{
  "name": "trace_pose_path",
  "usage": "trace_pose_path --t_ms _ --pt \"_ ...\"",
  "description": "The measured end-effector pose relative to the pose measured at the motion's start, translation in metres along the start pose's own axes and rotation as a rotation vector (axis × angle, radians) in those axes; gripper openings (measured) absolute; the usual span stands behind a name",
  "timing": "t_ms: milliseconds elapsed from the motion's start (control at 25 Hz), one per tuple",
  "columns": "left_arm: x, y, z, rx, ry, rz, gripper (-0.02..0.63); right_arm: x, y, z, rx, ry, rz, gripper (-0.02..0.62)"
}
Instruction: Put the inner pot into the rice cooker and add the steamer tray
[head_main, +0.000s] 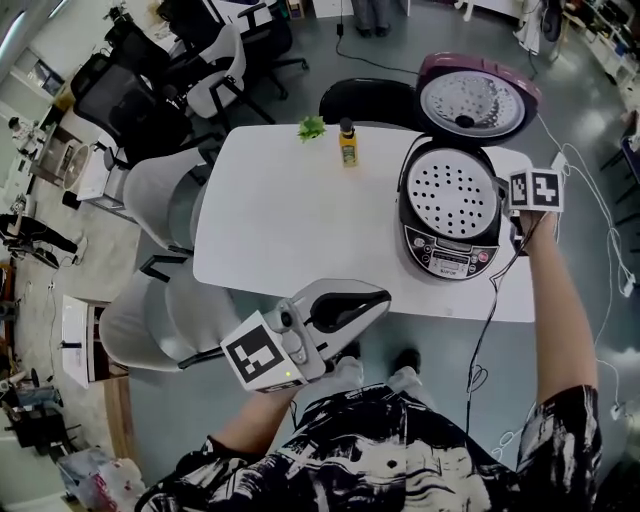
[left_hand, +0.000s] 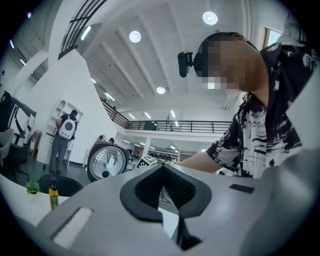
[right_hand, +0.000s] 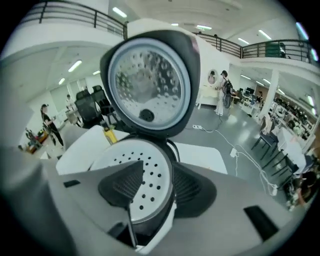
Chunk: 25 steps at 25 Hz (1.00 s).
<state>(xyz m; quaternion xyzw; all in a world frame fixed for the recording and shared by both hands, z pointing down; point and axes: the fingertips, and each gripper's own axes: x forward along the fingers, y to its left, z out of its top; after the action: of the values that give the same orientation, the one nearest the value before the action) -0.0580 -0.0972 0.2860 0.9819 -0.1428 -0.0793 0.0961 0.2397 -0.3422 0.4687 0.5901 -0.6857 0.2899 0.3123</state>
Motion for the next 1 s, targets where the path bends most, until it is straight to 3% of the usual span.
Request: trace_pose_path --t_ms 120,280,440,520,760,1000 --pt "0.011 -0.004 0.002 0.013 0.001 -0.018 0.005 -0.049 0.026 0.025 0.024 -0.189 0.115 0.167" --pt "0.029 -0.006 0.009 0.044 0.002 -0.036 0.005 -0.157 0.071 0.052 -0.01 -0.526 0.273 0.12" --pt "0.05 -0.005 0.016 0.071 0.013 -0.039 0.005 -0.258 0.108 0.049 -0.072 -0.798 0.344 0.043" --pt "0.059 -0.007 0.022 0.081 0.011 -0.043 0.005 -0.284 0.116 0.035 -0.103 -0.849 0.326 0.006" --pt "0.084 -0.007 0.028 0.095 0.018 -0.034 0.005 -0.298 0.12 -0.017 -0.158 -0.861 0.285 0.0" --pt "0.094 -0.005 0.023 0.12 0.052 0.007 0.005 -0.306 0.097 -0.025 -0.157 -0.905 0.226 0.0"
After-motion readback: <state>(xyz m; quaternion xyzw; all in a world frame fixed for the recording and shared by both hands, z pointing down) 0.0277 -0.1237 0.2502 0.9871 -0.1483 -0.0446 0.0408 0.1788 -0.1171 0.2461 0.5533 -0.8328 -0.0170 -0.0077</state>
